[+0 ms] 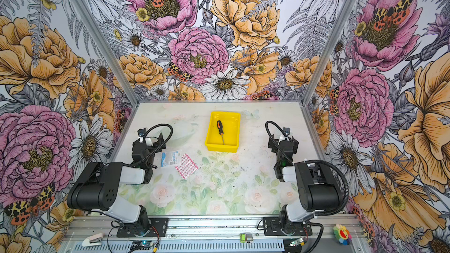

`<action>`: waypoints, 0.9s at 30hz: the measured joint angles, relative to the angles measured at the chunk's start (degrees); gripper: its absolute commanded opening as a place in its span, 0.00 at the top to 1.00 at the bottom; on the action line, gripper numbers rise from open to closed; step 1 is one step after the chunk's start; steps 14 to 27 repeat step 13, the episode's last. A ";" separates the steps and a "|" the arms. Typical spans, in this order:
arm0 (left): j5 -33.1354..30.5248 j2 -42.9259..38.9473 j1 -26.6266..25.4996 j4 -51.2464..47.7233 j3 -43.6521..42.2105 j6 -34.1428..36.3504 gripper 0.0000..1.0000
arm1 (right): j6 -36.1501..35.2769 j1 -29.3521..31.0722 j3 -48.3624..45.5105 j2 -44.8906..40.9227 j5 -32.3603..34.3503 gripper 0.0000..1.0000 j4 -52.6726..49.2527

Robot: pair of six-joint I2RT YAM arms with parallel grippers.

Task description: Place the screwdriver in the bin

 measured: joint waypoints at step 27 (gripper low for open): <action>1.27 0.00 -0.07 -2.14 1.62 0.26 0.01 | 0.02 0.02 0.07 0.00 0.13 0.01 -0.04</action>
